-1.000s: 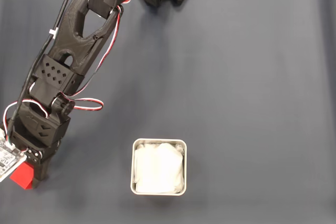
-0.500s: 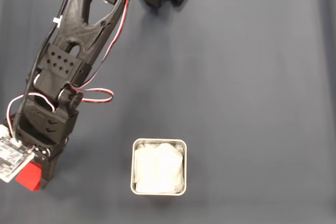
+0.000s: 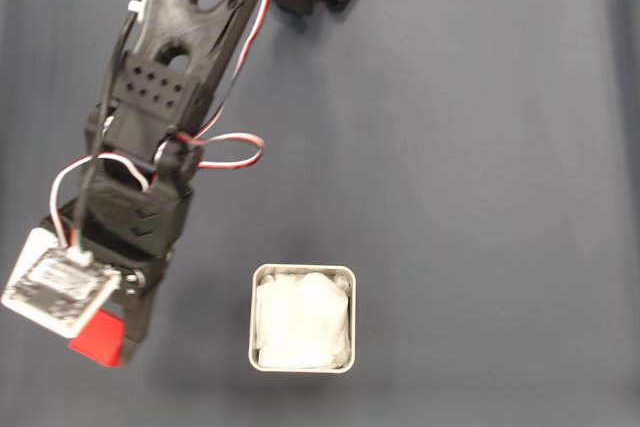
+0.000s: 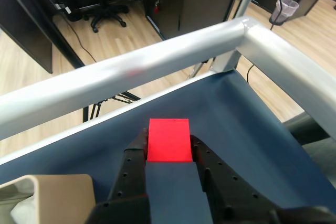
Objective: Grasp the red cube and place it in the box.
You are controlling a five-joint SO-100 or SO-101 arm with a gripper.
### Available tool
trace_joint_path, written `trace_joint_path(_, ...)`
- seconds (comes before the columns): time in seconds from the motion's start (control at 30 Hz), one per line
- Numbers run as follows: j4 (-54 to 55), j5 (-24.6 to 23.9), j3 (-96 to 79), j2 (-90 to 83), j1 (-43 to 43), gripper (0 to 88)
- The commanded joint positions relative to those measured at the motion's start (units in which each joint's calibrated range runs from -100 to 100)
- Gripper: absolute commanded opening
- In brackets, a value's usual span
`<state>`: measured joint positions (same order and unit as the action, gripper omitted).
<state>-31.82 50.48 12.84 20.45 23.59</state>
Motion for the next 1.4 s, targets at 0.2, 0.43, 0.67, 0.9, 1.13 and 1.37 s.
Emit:
trace_joint_path(0.2,0.5,1.0,-8.4,-13.7,-3.5,4.1)
trace_joint_path(0.43,0.7,1.2,-15.3,-20.1,-6.0,4.0)
trace_joint_path(0.67,0.9,1.4,-20.4,-25.8,-8.5,3.8)
trace_joint_path(0.9,1.0,1.7,-24.4,-30.9,-11.2,3.8)
trace_joint_path(1.13,1.5,1.8,-28.7,-34.7,-14.1,3.8)
trace_joint_path(1.37,4.1,2.0,-34.0,-37.9,-16.8,3.7)
